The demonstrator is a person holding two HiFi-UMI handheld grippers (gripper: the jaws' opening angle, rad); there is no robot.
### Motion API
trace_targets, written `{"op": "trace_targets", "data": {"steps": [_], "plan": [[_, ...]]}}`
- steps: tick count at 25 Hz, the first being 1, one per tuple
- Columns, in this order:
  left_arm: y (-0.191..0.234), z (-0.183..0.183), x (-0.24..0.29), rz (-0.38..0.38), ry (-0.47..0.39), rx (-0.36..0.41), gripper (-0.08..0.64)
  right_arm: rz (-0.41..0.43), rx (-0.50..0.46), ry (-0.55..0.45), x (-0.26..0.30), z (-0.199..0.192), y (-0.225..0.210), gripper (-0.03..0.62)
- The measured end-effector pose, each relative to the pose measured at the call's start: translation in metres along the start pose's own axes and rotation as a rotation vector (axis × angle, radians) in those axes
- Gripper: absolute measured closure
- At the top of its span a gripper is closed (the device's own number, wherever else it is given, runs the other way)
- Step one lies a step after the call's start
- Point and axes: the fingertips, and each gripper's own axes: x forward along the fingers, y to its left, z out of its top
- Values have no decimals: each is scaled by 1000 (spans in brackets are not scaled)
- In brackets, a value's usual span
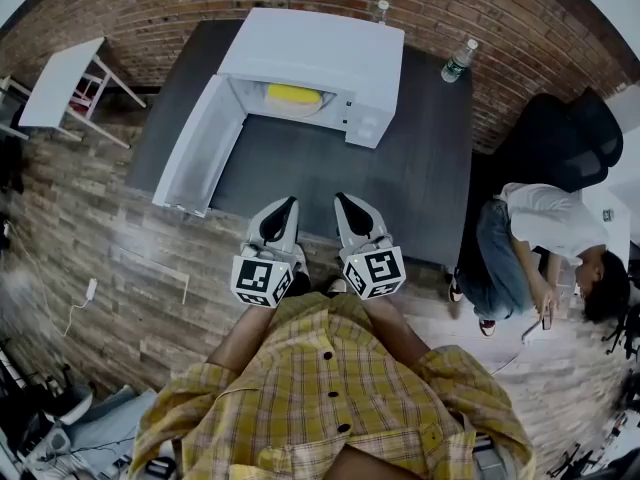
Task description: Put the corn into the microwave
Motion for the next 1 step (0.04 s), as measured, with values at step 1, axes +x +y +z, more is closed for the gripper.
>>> {"op": "trace_targets", "data": {"steps": [1], "plan": [[-1,0,0,-7,0,2,560,1,0,1,0,0,0,589]]}}
